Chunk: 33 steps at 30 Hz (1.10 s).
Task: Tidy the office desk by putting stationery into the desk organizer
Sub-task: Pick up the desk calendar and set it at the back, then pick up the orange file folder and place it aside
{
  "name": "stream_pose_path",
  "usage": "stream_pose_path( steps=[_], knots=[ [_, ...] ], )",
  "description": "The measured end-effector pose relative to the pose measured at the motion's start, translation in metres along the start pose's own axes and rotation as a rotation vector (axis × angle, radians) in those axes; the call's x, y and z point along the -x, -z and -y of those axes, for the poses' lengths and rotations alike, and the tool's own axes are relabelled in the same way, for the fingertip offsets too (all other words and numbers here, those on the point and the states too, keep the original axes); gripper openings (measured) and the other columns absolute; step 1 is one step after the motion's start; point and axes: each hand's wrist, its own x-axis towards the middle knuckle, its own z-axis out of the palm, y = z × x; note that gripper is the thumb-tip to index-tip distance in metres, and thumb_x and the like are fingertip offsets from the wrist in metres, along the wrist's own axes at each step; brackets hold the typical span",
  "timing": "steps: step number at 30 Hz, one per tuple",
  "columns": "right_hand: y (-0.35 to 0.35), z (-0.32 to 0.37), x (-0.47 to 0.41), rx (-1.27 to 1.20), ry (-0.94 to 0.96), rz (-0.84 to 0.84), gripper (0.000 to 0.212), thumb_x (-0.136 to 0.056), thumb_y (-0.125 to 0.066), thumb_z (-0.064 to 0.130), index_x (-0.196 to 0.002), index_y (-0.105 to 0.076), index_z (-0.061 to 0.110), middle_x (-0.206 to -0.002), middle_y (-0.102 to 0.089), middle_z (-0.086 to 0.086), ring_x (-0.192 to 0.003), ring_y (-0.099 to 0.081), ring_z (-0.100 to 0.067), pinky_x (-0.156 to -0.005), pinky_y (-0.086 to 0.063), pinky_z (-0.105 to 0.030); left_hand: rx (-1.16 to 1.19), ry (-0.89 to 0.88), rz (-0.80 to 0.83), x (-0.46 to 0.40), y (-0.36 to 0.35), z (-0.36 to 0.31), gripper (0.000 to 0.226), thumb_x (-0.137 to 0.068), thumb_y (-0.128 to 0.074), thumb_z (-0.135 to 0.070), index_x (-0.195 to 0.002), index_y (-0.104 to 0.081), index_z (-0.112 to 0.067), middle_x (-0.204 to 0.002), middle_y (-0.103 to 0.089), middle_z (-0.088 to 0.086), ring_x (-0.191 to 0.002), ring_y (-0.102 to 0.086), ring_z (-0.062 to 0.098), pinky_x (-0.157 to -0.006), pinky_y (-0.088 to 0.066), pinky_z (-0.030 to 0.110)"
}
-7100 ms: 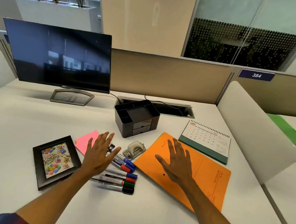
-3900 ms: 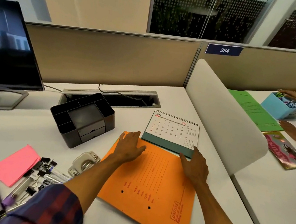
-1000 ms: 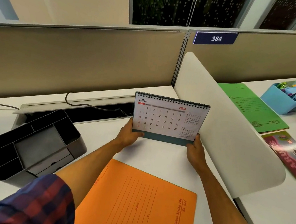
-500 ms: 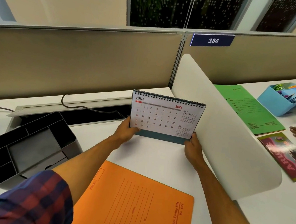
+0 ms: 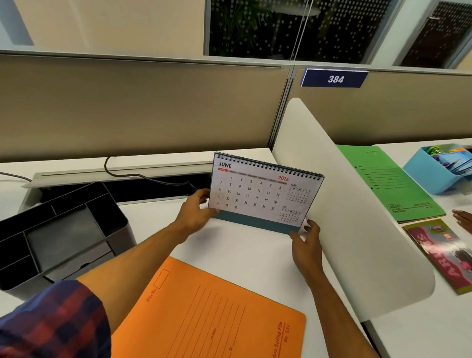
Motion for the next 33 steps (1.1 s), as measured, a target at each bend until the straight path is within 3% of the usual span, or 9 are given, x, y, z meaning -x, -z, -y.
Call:
stream_pose_path(
  steps=[7, 11, 17, 23, 29, 33],
  knots=[
    [-0.002, -0.018, 0.031, 0.133, 0.035, 0.071, 0.058, -0.094, -0.061, 0.018, -0.145, -0.033, 0.018, -0.149, -0.042, -0.007, -0.135, -0.042, -0.028, -0.109, -0.036, -0.043, -0.140, -0.028, -0.065, 0.031, 0.012, 0.015, 0.059, -0.090, -0.067, -0.011, -0.143, -0.041, -0.015, -0.147, -0.045, 0.008, -0.133, -0.044, 0.027, -0.108, -0.038, 0.042],
    [-0.005, -0.025, 0.052, 0.266, 0.127, 0.114, 0.044, -0.094, -0.061, 0.020, -0.135, -0.048, 0.015, -0.140, -0.050, -0.007, -0.127, -0.049, -0.024, -0.106, -0.041, -0.038, -0.262, -0.063, -0.058, 0.060, 0.024, 0.032, 0.054, -0.091, -0.066, -0.014, -0.141, -0.044, -0.017, -0.146, -0.047, 0.007, -0.132, -0.046, 0.026, -0.107, -0.038, 0.038],
    [-0.009, -0.032, 0.084, 0.440, 0.253, 0.185, 0.029, -0.094, -0.059, 0.026, -0.122, -0.060, 0.020, -0.134, -0.055, -0.001, -0.122, -0.051, -0.019, -0.105, -0.037, -0.034, -0.406, -0.089, -0.027, 0.107, 0.041, 0.065, 0.053, -0.091, -0.065, -0.021, -0.140, -0.045, -0.021, -0.151, -0.042, 0.002, -0.136, -0.040, 0.022, -0.111, -0.035, 0.039],
    [-0.010, -0.031, 0.112, 0.591, 0.342, 0.270, 0.032, -0.096, -0.054, 0.038, -0.122, -0.064, 0.023, -0.134, -0.057, 0.002, -0.119, -0.053, -0.017, -0.105, -0.041, -0.034, -0.524, -0.114, -0.065, 0.151, 0.058, 0.088, 0.051, -0.095, -0.058, -0.032, -0.142, -0.042, -0.022, -0.148, -0.045, 0.000, -0.132, -0.044, 0.022, -0.109, -0.036, 0.040],
    [-0.012, -0.028, 0.145, 0.772, 0.391, 0.367, 0.045, -0.095, -0.047, 0.050, -0.135, -0.051, 0.029, -0.146, -0.043, 0.006, -0.131, -0.042, -0.015, -0.114, -0.027, -0.039, -0.549, -0.115, -0.086, 0.185, 0.069, 0.101, 0.050, -0.094, -0.059, -0.035, -0.141, -0.045, -0.022, -0.147, -0.046, 0.000, -0.132, -0.045, 0.021, -0.109, -0.037, 0.039],
    [-0.014, -0.027, 0.178, 0.815, 0.460, 0.439, 0.050, -0.095, -0.043, 0.053, -0.140, -0.044, 0.030, -0.151, -0.035, 0.007, -0.137, -0.034, -0.014, -0.116, -0.020, -0.039, -0.574, -0.141, -0.081, 0.210, 0.075, 0.103, 0.059, -0.084, -0.046, -0.049, -0.136, -0.050, -0.021, -0.141, -0.052, 0.000, -0.127, -0.049, 0.019, -0.107, -0.038, 0.039]
  ],
)
